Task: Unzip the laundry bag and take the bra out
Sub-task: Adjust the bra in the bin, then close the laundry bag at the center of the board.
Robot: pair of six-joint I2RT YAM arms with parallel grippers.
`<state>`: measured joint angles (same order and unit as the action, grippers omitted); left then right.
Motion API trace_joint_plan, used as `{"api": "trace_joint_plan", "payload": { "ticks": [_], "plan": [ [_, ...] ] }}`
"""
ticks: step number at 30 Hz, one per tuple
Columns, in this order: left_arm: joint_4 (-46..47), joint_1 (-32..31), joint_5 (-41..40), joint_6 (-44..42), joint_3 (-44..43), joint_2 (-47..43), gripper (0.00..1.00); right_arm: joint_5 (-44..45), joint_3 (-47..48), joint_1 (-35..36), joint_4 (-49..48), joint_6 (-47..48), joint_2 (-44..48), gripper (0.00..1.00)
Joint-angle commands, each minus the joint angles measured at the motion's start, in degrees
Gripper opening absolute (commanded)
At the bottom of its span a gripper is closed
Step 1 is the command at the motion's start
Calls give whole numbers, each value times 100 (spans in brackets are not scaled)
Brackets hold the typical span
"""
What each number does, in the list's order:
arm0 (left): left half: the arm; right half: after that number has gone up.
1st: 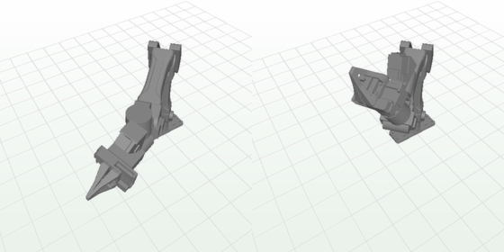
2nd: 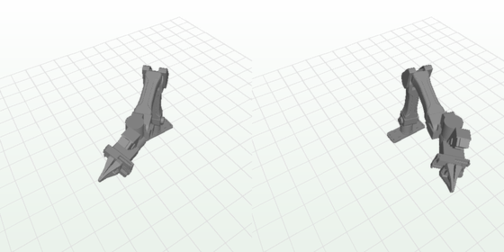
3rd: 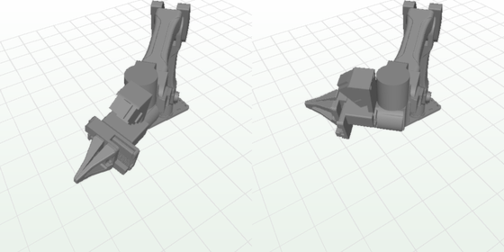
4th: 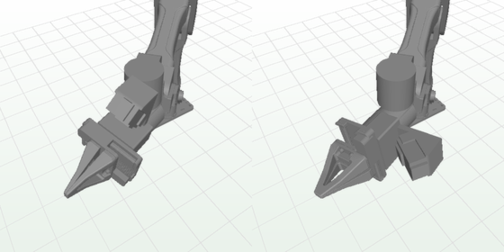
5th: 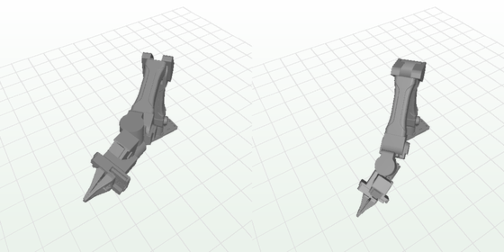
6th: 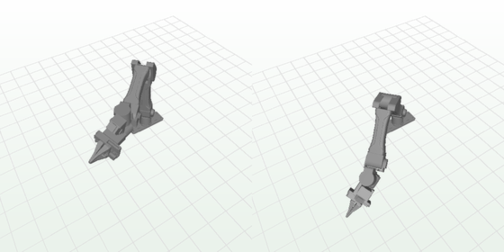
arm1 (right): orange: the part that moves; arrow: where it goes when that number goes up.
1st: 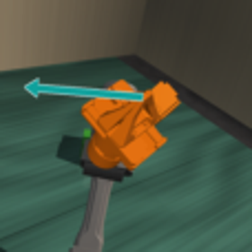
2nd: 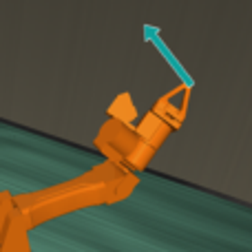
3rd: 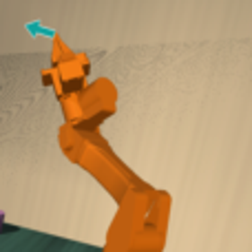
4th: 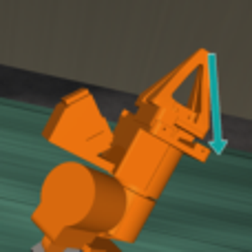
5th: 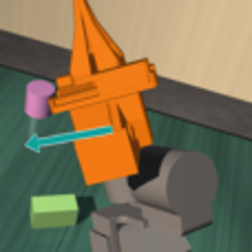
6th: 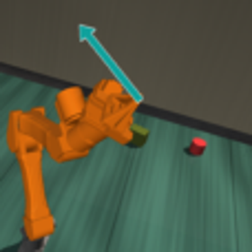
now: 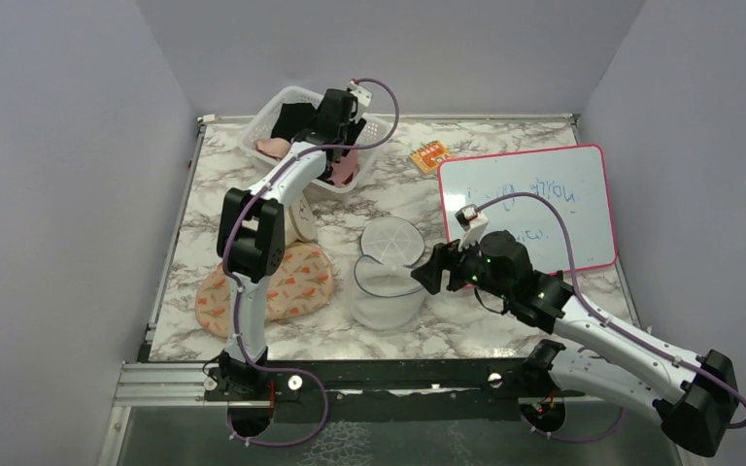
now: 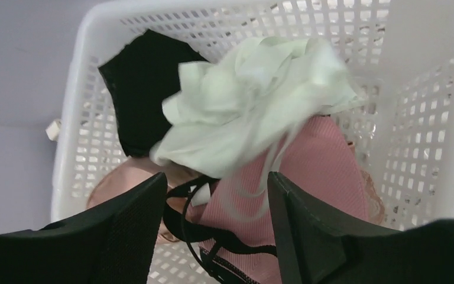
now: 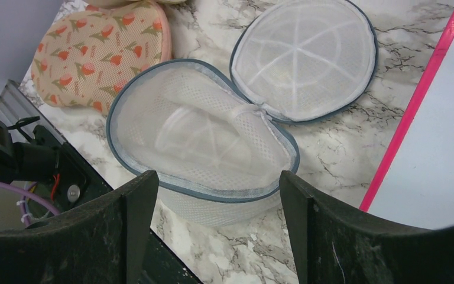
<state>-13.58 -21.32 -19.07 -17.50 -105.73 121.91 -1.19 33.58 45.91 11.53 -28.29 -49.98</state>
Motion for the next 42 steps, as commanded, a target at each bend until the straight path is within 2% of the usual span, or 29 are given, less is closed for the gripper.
{"api": "trace_joint_plan", "payload": {
  "ticks": [1, 4, 6, 11, 17, 21, 27, 30, 33, 38, 42],
  "plan": [
    [-627, 36, 337, 681, 149, -592, 60, 6, 90, 18, 10, -19, 153, 73],
    [-800, 40, 1303, 1577, 861, -1290, 72, 148, 170, 21, 152, 13, 196, 73],
    [-524, 34, 2143, 2130, 1660, -1891, 79, 244, 177, 17, 220, 42, 216, 73],
    [249, 22, 3242, 2971, 3561, -3297, 79, 292, 133, 14, 130, 216, 102, 74],
    [209, -6, 3969, 3388, 5236, -4563, 78, 384, 380, 14, -21, 700, -474, 74],
    [229, -8, 4042, 3709, 6161, -5281, 78, 483, 886, 14, -43, 1121, -1158, 70],
    [172, -5, 4029, 3885, 6437, -5729, 80, 612, 2213, 10, 141, 1861, -2871, 65],
    [53, -6, 3833, 3730, 6357, -6024, 88, 912, 3118, 12, 648, 2124, -3915, 62],
    [-87, -4, 3591, 3428, 6300, -6403, 90, 1072, 3840, -22, 929, 2340, -4745, 61],
    [41, -4, 3673, 2833, 6474, -7177, 93, 1113, 4876, -223, 1414, 2585, -5889, 66],
    [251, -9, 3670, 2554, 6793, -7860, 95, 726, 5533, -516, 1775, 2747, -6566, 71]
  ]
}}
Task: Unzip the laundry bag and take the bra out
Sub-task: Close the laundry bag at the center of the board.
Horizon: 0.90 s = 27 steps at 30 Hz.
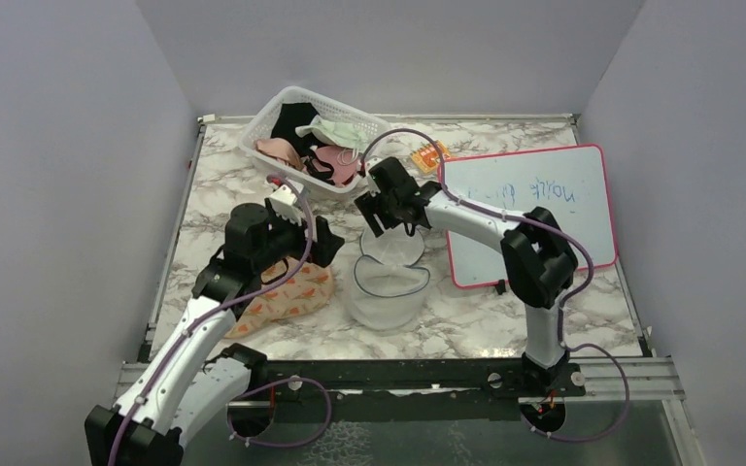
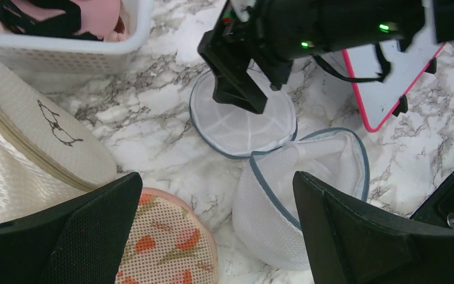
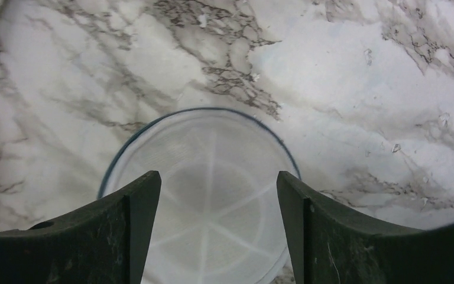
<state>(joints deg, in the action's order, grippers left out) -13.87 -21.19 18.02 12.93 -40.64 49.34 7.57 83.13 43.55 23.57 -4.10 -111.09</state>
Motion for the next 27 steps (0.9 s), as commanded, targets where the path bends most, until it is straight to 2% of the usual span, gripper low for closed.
{"api": "trace_joint_plan", "payload": {
  "ticks": [1, 7, 13, 19, 25, 27],
  "plan": [
    [332, -24, -94, -501, 352, -775, 96, -198, 691, -319, 611, 385, -589, 71],
    [715, -17, -323, -509, 591, -1486, 99, -777, 1292, -493, 779, 746, -1172, 67],
    [622, -20, -329, -522, 566, -1586, 99, -1705, 1677, -794, 939, 805, -1551, 63],
    [682, -25, -277, -478, 592, -1557, 99, -1704, 1503, -830, 971, 942, -1666, 62],
    [683, -21, -276, -454, 586, -1472, 99, -1586, 1322, -833, 979, 943, -1799, 51],
    [680, -18, -288, -457, 584, -1430, 99, -1441, 1212, -831, 848, 922, -1792, 44]
  ]
}}
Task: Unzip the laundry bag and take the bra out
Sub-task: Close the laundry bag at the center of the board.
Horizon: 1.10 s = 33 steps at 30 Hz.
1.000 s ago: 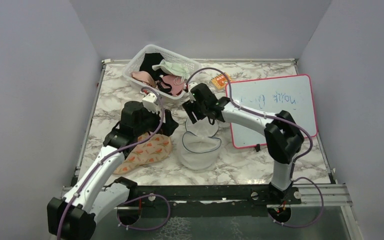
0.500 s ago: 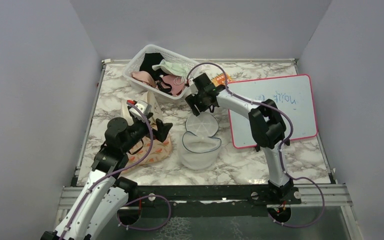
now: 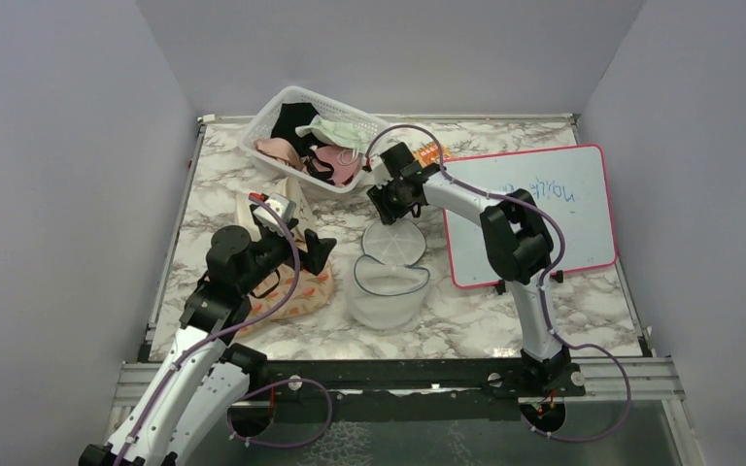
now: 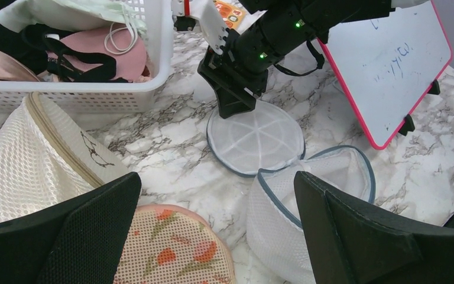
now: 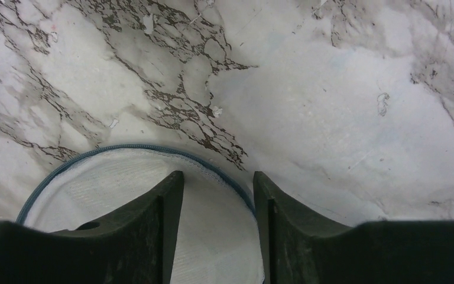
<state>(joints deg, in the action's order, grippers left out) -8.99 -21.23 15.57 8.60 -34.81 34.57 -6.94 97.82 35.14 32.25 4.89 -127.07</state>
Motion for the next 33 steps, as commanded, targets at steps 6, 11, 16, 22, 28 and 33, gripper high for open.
{"api": "trace_joint_plan", "payload": {
  "ticks": [6, 11, 16, 22, 28, 33],
  "plan": [
    [177, -13, -75, -25, -26, 183, 99, 131, -296, 12, -271, 51, 98, 21],
    [152, -12, -117, -16, -41, 279, 99, 67, -348, 11, -395, 216, 734, 7],
    [124, -19, -151, -16, -60, 344, 99, -62, -558, 20, -334, 109, 1463, 2],
    [123, -13, -160, -25, -61, 403, 99, -57, -931, 28, -388, 85, 2331, 1],
    [122, -17, -178, -25, -67, 432, 99, 108, -863, 28, -306, 153, 2872, 1],
    [125, -14, -136, -17, -70, 462, 99, 460, -937, 28, -332, 302, 3187, 1]
  ]
}}
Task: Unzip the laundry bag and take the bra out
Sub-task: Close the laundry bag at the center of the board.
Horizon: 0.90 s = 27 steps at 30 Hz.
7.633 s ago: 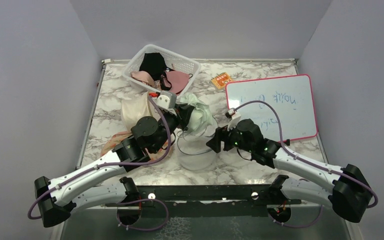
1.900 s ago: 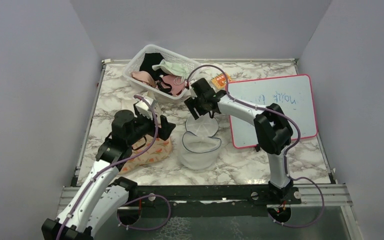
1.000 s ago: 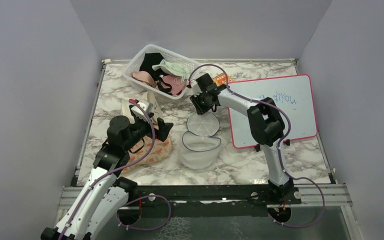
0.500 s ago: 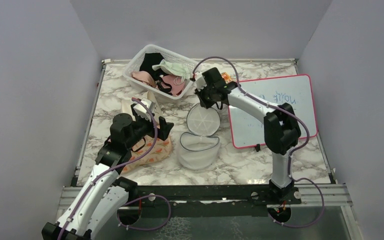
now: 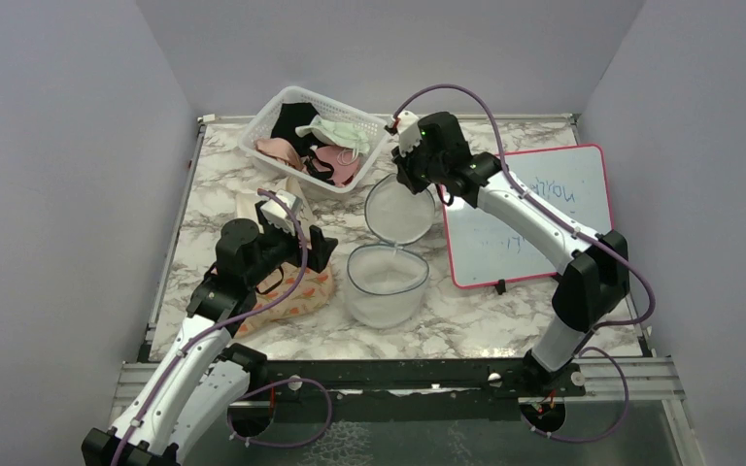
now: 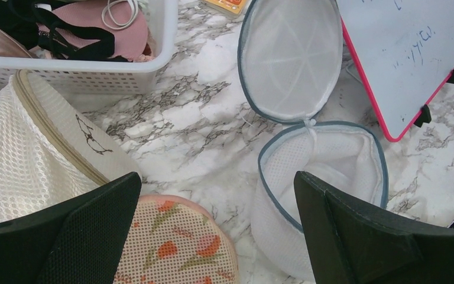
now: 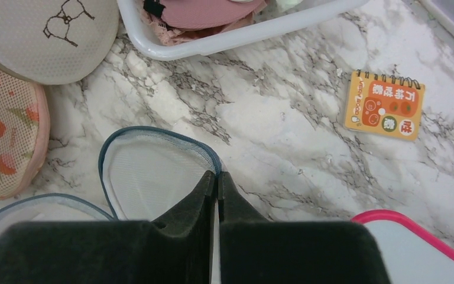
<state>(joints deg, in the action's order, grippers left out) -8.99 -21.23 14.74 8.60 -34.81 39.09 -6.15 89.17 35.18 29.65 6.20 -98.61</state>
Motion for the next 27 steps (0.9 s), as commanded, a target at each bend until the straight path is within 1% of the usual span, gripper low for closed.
{"api": "trace_joint_plan", "payload": {
  "ticks": [1, 4, 7, 10, 13, 17, 20, 24, 27],
  "plan": [
    [125, -13, -46, -6, -70, 17, 99, 435, -127, 23, -152, 198, 429, 1],
    [139, -13, -18, -1, -70, 52, 99, 660, -198, 24, -310, 328, 614, 1],
    [163, -20, 26, 18, -63, 97, 99, 781, -62, 24, -238, 440, 571, 1],
    [302, -12, 119, 215, -27, 231, 98, 462, -32, 24, -203, 565, 571, 1],
    [530, -17, 473, 596, -143, 585, 97, 34, -93, 24, -199, 628, 671, 1],
    [868, -20, 909, 928, -648, 1316, 98, -452, -272, 24, -241, 601, 868, 1],
    [1321, -14, 1517, 989, -1122, 2056, 97, -622, -401, 33, -274, 560, 945, 1],
    [1443, -4, 2227, 883, -1861, 3151, 92, -653, -448, 33, -215, 541, 1005, 1],
    [1822, -9, 2607, 864, -2129, 3723, 89, -757, -499, 33, -243, 541, 1081, 1]
  ]
}}
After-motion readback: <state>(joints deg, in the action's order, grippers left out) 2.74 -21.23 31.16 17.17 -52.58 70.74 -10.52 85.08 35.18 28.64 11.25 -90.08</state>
